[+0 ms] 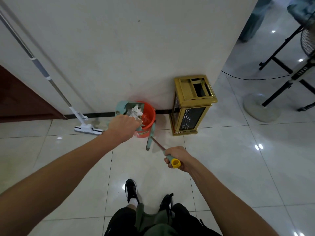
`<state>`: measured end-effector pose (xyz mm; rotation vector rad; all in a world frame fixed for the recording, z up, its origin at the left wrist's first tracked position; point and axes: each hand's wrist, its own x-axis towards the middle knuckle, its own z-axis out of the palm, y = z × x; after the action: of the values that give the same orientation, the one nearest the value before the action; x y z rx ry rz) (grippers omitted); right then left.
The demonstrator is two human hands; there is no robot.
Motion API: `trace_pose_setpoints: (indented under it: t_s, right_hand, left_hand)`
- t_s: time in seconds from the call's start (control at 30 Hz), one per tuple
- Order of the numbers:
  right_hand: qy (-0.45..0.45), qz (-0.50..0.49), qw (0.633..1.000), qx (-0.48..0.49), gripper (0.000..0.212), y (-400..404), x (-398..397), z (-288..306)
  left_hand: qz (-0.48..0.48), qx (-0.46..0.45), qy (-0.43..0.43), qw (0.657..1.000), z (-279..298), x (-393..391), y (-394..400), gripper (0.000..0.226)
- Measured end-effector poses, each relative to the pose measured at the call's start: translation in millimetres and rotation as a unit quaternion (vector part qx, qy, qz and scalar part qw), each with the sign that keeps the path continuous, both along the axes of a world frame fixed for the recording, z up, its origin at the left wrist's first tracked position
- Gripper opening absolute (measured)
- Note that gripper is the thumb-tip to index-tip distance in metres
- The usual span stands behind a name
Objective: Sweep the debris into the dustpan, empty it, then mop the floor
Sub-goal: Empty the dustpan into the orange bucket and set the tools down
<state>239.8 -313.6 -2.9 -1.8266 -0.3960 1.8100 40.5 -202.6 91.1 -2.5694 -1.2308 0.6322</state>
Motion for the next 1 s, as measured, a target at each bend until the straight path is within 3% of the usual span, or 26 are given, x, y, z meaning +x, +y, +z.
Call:
trace_pose_setpoints:
  t_s: [0.23, 0.43, 0.63, 0.77, 1.0]
  right_hand:
    - [-0.064, 0.027, 0.997, 0.013, 0.002, 9, 2, 1]
    - [-0.109, 0.052, 0.992, 0.026, 0.025, 13, 6, -10]
    - [-0.126, 0.059, 0.99, 0.029, 0.024, 8, 7, -16]
    - [-0.14, 0.054, 0.989, 0.009, 0.032, -4, 9, -23]
    - [-0.108, 0.008, 0.994, 0.013, 0.001, -19, 16, -20]
  left_hand:
    - [-0.026, 0.012, 0.019, 0.999, 0, 15, -1, 0.031]
    - [-0.006, -0.048, 0.006, 0.999, -19, 16, -13, 0.027]
    - [0.025, -0.078, 0.021, 0.996, -38, 13, -31, 0.021]
    - [0.067, -0.087, 0.046, 0.993, -55, 8, -43, 0.029]
    - [0.057, -0.093, 0.029, 0.994, -54, 2, -45, 0.022]
